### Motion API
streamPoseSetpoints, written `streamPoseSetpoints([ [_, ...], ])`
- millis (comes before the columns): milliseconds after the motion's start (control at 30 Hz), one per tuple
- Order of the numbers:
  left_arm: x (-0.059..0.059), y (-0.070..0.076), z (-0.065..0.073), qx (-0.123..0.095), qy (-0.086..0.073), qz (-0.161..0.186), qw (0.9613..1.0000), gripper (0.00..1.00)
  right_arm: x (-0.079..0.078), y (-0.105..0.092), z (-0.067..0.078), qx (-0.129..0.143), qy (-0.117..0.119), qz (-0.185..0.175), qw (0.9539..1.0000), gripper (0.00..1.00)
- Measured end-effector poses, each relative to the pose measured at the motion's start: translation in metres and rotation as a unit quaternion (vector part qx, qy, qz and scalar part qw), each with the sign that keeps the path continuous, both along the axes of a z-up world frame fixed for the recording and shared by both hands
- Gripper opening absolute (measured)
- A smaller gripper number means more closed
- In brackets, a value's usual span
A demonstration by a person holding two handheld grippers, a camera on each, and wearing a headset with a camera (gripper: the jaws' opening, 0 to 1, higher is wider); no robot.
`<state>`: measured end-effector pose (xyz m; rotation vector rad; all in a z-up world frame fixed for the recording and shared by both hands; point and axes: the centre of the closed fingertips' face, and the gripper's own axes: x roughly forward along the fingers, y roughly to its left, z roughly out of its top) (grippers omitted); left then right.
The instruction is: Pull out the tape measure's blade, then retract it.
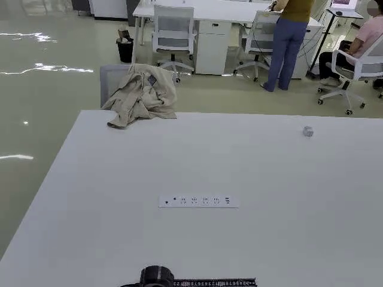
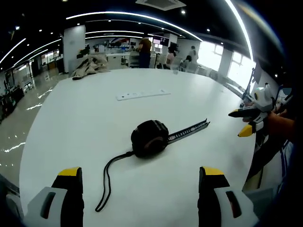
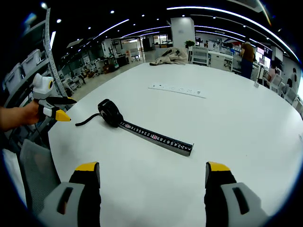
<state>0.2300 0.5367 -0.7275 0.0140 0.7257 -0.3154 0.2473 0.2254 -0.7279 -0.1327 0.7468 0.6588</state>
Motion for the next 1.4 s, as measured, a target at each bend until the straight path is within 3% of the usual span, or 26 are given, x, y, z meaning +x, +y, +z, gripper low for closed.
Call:
streamPoseSetpoints([
  [167, -0.003, 0.000, 0.008, 0.005, -0.009, 0.007, 0.9999, 1.00, -0.007, 0.003, 0.007, 0.001, -0.005, -0.006, 1.0000, 0.96],
  [567, -0.017, -0.003, 0.015, 0.007, -0.006, 0.020, 0.9998, 1.00, -0.026, 0.010, 0.024, 0.003, -0.017, -0.017, 0.9997, 0.99],
  [767, -0.023, 0.000, 0.029, 0.008, -0.019, 0.032, 0.9993, 1.00, -0.035, 0.015, 0.033, -0.007, -0.015, -0.011, 0.9998, 0.98],
  [1100, -0.043, -0.005, 0.036, 0.014, -0.015, 0.037, 0.9991, 1.00, -0.050, 0.018, 0.044, -0.010, -0.008, -0.022, 0.9997, 0.98],
  [1400, -0.054, -0.009, 0.040, 0.012, -0.010, 0.035, 0.9993, 1.00, -0.062, 0.017, 0.050, -0.016, -0.008, -0.033, 0.9993, 0.99],
])
